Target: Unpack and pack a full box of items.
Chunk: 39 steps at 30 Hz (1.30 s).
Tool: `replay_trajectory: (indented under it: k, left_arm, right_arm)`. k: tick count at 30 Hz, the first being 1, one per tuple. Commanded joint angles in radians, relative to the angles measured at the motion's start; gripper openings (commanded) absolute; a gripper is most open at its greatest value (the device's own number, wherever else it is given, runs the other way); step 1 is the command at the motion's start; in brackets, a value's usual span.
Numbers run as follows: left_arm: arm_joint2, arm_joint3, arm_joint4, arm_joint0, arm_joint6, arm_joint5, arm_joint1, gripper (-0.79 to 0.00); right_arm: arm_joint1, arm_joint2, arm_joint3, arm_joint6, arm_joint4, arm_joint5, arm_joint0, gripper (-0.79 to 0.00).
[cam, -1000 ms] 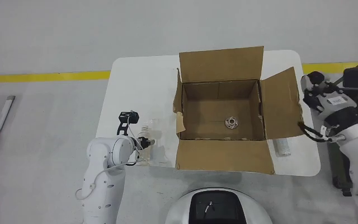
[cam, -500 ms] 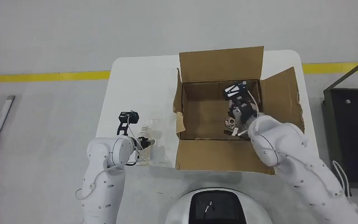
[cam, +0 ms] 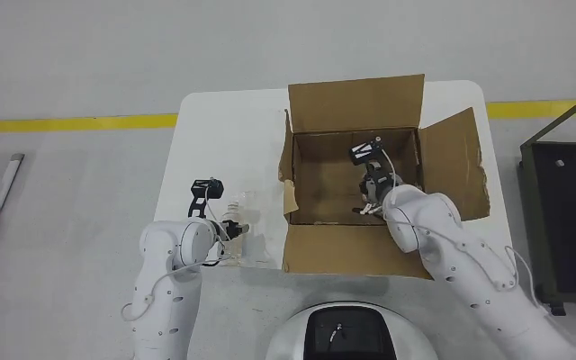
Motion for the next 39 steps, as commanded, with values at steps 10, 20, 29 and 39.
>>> replay_trajectory:
  k: [10,20,29,39]
  left_arm:
    - [0.000,0.000,0.000,0.000,0.000,0.000,0.000,0.000]
    - [0.000,0.000,0.000,0.000,0.000,0.000,0.000,0.000]
    - [0.000,0.000,0.000,0.000,0.000,0.000,0.000,0.000]
    - [0.000,0.000,0.000,0.000,0.000,0.000,0.000,0.000]
  right_arm:
    - [0.001,-0.004,0.007,-0.050,-0.055,-0.007,-0.028,0.000]
    - [-0.022,-0.047,0.079,0.079,-0.084,-0.012,0.026,0.000]
    - [-0.032,-0.040,0.063,0.197,-0.071,-0.038,0.039,-0.102]
    - [-0.040,-0.028,0.085,0.212,-0.091,-0.049,0.027,-0.311]
